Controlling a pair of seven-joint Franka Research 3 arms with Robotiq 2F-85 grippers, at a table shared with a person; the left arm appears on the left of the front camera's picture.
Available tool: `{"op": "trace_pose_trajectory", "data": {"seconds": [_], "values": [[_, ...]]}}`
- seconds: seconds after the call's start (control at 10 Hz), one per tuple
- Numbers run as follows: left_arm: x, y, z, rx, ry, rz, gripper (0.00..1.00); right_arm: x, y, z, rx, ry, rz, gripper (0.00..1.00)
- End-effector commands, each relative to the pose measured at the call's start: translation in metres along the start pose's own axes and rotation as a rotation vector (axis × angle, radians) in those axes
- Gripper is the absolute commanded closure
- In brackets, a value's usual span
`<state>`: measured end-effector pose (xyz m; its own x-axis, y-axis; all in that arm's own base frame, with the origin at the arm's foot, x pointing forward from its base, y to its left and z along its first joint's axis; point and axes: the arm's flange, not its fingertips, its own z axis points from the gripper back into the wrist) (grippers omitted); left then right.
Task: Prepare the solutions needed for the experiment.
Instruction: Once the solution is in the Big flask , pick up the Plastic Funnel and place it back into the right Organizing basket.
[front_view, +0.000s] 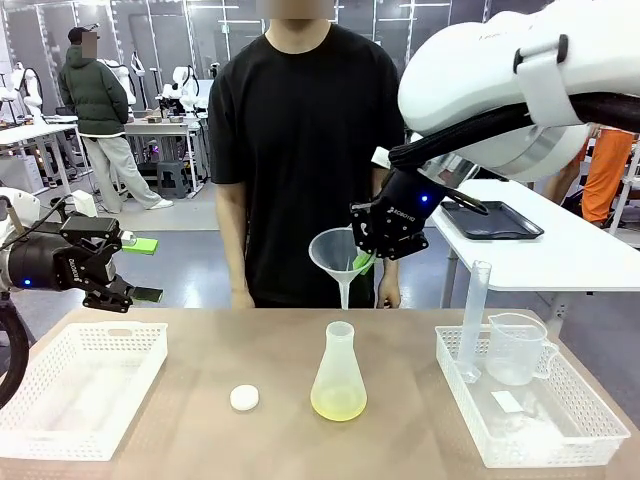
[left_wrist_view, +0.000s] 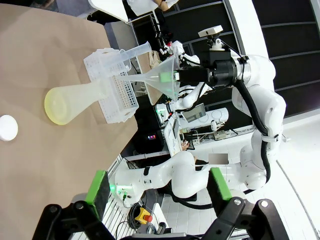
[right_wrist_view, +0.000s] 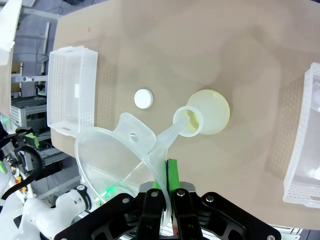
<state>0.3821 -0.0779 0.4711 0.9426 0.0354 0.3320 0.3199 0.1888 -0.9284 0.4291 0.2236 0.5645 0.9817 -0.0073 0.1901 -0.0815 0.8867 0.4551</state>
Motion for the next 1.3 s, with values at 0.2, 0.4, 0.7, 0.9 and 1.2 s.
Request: {"op": "trace_pose_trajectory", "data": {"seconds": [0.2, 0.4, 0.7, 0.9, 1.2], "values": [[0.001, -0.002, -0.001, -0.026, -0.011, 0.009, 0.0, -0.035, -0.087, 0.05, 0.053, -0.034, -0.194, 1.0], [0.001, -0.002, -0.001, -0.026, -0.011, 0.009, 0.0, -0.055, -0.135, 0.074, 0.04, -0.051, -0.319, 1.0], [0.001, -0.002, -0.001, -0.026, -0.011, 0.009, 0.0, -0.084, -0.189, 0.108, -0.02, -0.103, -0.45, 1.0], [0.001, -0.002, -0.001, -0.026, -0.011, 0.009, 0.0, -0.095, -0.207, 0.121, -0.054, -0.137, -0.49, 1.0], [0.001, -0.002, -0.001, -0.026, -0.011, 0.009, 0.0, -0.092, -0.214, 0.126, -0.041, -0.148, -0.464, 1.0]]}}
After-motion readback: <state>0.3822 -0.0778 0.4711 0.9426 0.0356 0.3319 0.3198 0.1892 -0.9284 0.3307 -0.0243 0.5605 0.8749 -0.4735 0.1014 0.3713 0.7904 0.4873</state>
